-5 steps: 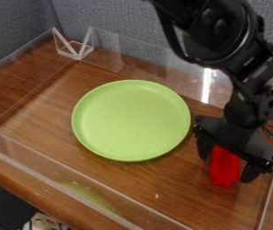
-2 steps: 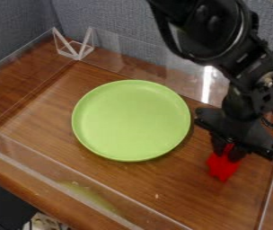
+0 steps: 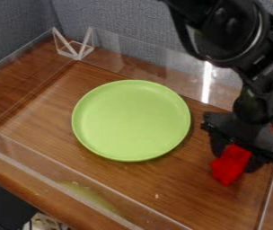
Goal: Put the carrot on the left side
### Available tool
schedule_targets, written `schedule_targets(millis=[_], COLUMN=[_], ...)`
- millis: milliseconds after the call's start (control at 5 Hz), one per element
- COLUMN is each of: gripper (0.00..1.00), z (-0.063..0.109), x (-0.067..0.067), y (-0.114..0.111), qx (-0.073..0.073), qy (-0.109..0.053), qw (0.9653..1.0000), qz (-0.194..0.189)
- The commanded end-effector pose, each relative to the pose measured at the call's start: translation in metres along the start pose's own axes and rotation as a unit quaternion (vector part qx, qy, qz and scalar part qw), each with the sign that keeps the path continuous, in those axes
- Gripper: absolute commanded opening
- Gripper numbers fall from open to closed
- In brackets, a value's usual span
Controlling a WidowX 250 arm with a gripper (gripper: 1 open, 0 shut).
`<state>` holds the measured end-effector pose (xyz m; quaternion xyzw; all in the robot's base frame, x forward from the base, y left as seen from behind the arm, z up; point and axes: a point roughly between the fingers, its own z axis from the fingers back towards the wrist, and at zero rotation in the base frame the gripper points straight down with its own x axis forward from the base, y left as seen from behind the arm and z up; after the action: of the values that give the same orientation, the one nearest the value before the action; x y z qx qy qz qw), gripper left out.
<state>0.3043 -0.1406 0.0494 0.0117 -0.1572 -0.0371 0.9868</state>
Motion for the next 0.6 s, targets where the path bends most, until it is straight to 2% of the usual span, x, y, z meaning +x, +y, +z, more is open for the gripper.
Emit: schedule_targets(millis=[0,200,400], gripper=[0.0,1.0,1.0], z=[0.015,0.015,0.013], x=[0.02,0.033,0.039], y=[-0.001,-0.001,0.002], qx=[-0.002,0.0,-0.003], qy=[-0.025,-0.031,-0.033], qw=[0.9996,0.999,0.9991], qz=[0.015,0.031,0.027])
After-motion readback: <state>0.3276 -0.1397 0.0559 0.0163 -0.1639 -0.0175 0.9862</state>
